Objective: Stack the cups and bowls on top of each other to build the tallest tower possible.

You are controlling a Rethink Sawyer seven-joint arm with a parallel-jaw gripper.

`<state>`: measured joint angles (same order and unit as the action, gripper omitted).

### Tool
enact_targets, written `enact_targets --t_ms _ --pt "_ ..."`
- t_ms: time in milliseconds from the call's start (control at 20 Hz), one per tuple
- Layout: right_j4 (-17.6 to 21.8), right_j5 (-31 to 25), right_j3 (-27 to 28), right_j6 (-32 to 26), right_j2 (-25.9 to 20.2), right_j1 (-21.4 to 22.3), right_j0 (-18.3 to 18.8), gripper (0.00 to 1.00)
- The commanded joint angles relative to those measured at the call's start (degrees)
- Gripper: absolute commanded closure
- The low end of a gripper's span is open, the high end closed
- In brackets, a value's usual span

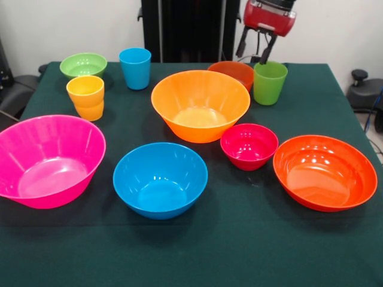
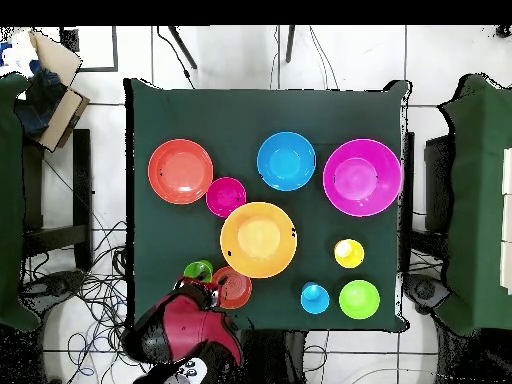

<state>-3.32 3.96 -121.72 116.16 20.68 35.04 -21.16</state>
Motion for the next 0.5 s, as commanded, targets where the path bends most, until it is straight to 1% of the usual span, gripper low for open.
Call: enact_targets --t_ms 50,200,400,500 --pt "0.09 -1.46 7.18 5.35 -6.50 -4.50 1.59 0.00" --pt "-0.17 -0.92 7.66 5.69 -6.19 -5.38 1.07 0.00" --pt "-2.25 -0.20 9.21 7.07 -4.12 -7.99 -1.90 0.00" --pt "-2.88 -0.29 9.67 7.49 -3.55 -8.64 -2.76 0.00"
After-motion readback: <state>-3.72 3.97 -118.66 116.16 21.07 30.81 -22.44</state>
